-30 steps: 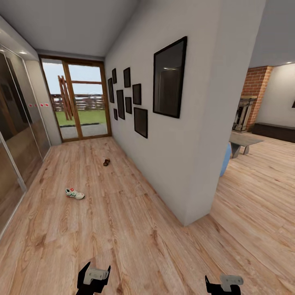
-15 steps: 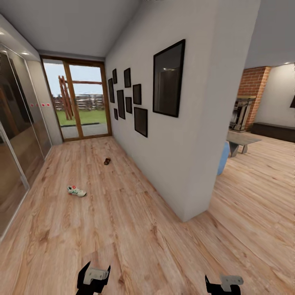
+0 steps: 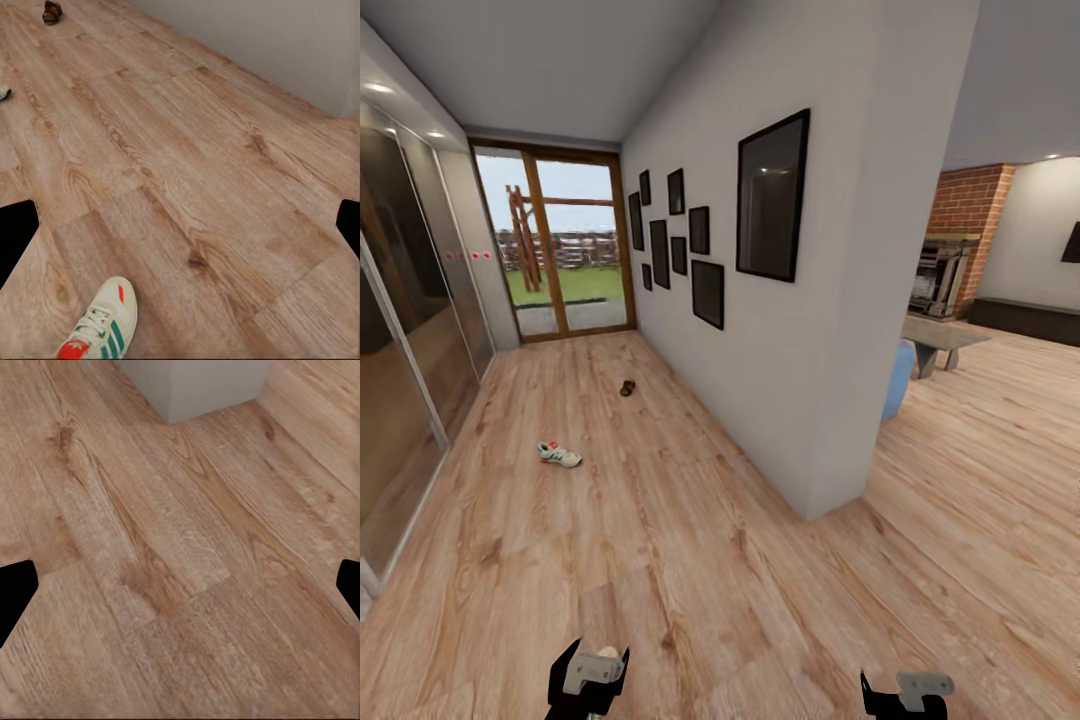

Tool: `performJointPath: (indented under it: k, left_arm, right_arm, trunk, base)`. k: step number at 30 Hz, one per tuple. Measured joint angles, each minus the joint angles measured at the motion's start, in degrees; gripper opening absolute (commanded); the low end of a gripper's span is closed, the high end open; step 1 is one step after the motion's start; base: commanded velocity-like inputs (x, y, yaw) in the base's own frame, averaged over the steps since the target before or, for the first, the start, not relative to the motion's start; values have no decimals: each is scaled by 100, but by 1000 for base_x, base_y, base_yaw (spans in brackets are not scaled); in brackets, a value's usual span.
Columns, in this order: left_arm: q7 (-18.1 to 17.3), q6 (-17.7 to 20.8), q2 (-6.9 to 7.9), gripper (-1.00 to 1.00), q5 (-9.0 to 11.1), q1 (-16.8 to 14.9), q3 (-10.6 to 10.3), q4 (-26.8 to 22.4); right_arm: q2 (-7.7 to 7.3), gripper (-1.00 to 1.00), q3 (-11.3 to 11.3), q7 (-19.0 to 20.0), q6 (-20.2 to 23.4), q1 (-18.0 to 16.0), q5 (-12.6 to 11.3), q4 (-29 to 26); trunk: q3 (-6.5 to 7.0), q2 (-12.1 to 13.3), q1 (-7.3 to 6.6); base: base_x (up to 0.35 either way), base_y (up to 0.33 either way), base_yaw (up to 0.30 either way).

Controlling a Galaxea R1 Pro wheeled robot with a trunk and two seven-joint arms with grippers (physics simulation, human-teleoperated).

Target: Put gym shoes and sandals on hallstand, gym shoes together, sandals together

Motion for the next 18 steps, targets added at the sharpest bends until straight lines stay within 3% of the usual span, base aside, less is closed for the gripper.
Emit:
performJointPath:
  k: [8,18]
  left_arm:
    - [-2,0,4,100,3,0,0,0]
    - [33,-2,13,100,36,0,46,-1]
  right_arm:
    - [0,100,-1,0,0,0,0,0]
    - [0,100,-3,0,0,0,0,-1]
  trunk:
    - [0,0,-2]
    - [0,0,-3]
  base:
    - [-219,171,0]
    - [-36,39,0]
